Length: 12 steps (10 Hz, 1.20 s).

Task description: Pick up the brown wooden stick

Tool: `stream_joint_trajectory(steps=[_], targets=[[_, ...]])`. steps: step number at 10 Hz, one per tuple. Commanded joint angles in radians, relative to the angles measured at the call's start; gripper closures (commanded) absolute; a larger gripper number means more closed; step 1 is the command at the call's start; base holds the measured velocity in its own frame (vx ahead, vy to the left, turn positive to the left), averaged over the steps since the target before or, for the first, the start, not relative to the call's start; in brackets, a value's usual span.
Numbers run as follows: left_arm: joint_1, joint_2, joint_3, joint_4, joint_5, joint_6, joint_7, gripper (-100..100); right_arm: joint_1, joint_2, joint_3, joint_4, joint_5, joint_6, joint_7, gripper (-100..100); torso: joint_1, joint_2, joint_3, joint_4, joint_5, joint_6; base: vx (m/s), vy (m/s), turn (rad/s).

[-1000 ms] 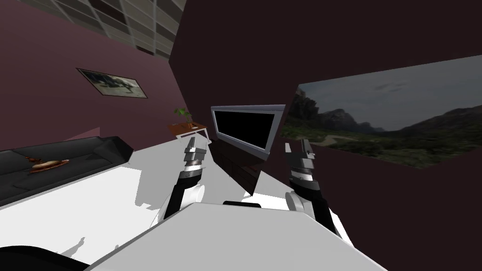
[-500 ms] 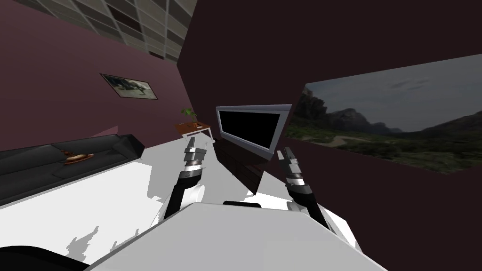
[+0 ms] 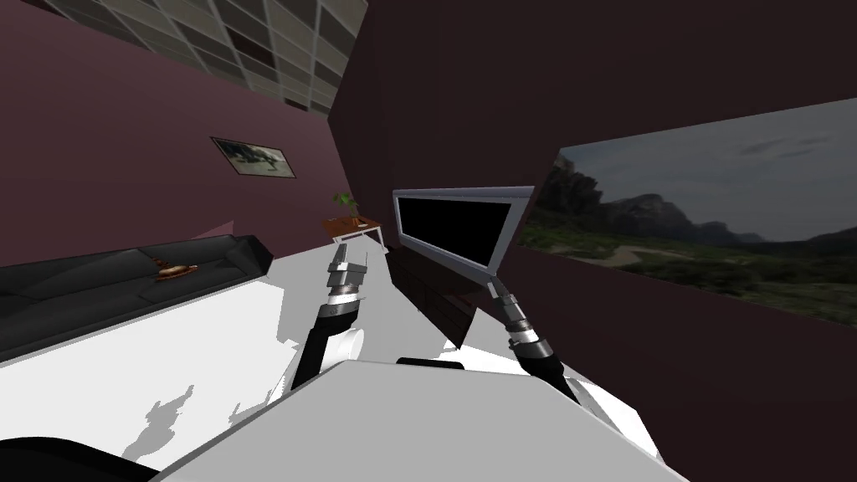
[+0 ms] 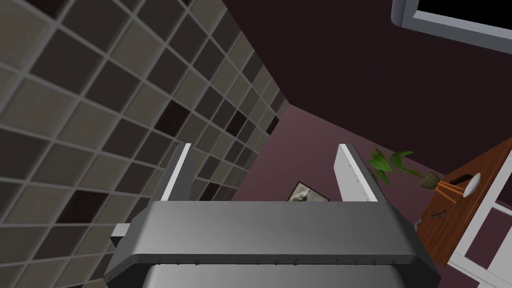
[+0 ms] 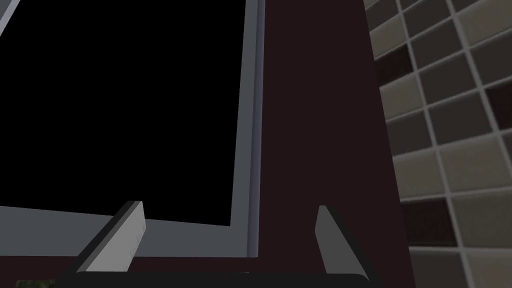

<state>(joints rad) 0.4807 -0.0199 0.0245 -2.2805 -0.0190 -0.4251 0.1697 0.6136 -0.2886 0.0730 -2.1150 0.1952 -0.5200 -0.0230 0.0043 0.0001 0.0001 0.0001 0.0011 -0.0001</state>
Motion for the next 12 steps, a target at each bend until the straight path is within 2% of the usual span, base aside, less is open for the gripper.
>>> stream_joint_trajectory(steps=[1,2,3,5,6,7,8,9,10,12], targets=[[0.0,0.0,0.0,0.0,0.0,0.0,0.0,0,0.005,-0.048,0.012,0.041,0.038,0.019,0.014,-100,0.0,0.0,0.0,0.0,0.0,0.0,0.005,0.069,0.087],[0.0,0.0,0.0,0.0,0.0,0.0,0.0,0,0.021,-0.078,0.025,0.074,0.071,0.026,0.028,-100,0.0,0.0,0.0,0.0,0.0,0.0,0.037,0.091,0.184],[0.0,0.0,0.0,0.0,0.0,0.0,0.0,0,0.021,-0.088,0.025,0.076,0.071,0.026,0.028,-100,0.001,-0.002,-0.001,0.0,0.0,0.0,0.034,0.068,0.065],[0.0,0.0,0.0,0.0,0.0,0.0,0.0,0,0.05,-0.158,0.053,0.139,0.139,0.044,0.055,-100,-0.001,-0.002,-0.001,0.0,0.0,0.0,0.044,0.074,0.157],[0.0,0.0,0.0,0.0,0.0,0.0,0.0,0,0.05,-0.169,0.053,0.151,0.139,0.044,0.055,-100,0.0,-0.004,-0.002,-0.001,0.0,0.0,0.059,0.061,0.077],[0.0,0.0,0.0,0.0,0.0,0.0,0.0,0,0.064,-0.211,0.068,0.189,0.173,0.054,0.069,-100,-0.001,-0.003,-0.002,-0.001,0.0,0.0,0.058,0.065,0.135],[0.0,0.0,0.0,0.0,0.0,0.0,0.0,0,0.064,-0.211,0.068,0.189,0.173,0.054,0.069,-100,0.0,-0.003,-0.002,-0.001,0.0,0.0,0.045,0.047,0.06],[0.0,0.0,0.0,0.0,0.0,0.0,0.0,0,0.077,-0.251,0.085,0.227,0.207,0.066,0.082,-100,-0.001,-0.003,-0.002,-0.001,0.0,0.0,0.056,0.046,0.143],[0.0,0.0,0.0,0.0,0.0,0.0,0.0,0,0.077,-0.252,0.085,0.229,0.207,0.066,0.082,-100,-0.002,-0.003,-0.002,-0.001,0.0,0.0,0.052,0.041,0.078],[0.0,0.0,0.0,0.0,0.0,0.0,0.0,0,0.102,-0.323,0.121,0.295,0.272,0.09,0.109,-100,-0.001,-0.004,-0.002,-0.001,0.0,0.0,0.089,0.076,0.179]])
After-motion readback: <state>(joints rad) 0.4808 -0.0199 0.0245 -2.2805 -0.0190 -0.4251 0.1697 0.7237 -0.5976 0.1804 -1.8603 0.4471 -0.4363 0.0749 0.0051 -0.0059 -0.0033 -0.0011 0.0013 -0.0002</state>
